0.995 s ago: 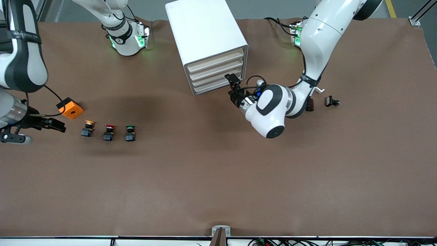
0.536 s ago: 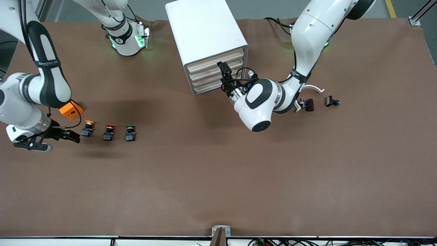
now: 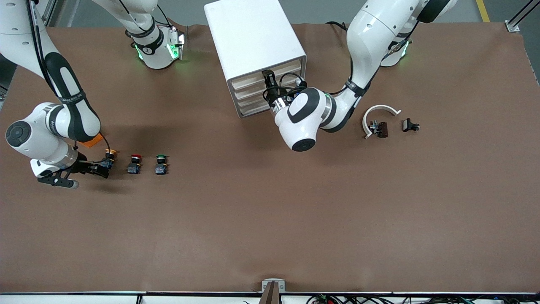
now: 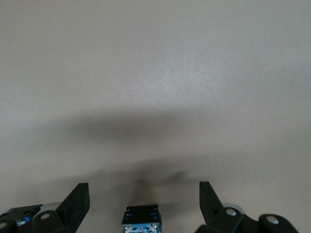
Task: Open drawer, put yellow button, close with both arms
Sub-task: 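Pull the drawer open with the left gripper while the right gripper grasps the button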
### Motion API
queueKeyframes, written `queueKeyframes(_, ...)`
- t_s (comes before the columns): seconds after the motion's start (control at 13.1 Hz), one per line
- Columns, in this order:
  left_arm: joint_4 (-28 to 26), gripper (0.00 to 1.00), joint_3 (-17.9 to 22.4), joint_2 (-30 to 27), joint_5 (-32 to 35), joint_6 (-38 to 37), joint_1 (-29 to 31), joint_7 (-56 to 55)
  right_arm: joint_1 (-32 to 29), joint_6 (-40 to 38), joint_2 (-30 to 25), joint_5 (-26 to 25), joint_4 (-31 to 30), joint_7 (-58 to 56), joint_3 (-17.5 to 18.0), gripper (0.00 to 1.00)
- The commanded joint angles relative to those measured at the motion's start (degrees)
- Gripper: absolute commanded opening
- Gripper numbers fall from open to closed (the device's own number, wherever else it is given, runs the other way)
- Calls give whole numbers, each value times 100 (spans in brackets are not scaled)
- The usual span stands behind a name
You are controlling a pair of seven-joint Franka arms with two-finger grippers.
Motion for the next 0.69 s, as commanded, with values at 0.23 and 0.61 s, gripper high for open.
queueKeyframes(0.23, 105, 0, 71, 257, -96, -98, 94, -98, -76, -41, 99, 115, -126, -174, 126, 100)
queueKeyframes(0.61, 114, 0, 151, 310, -60, -98, 348, -98, -111, -340, 82, 115, -117, -385, 126, 100)
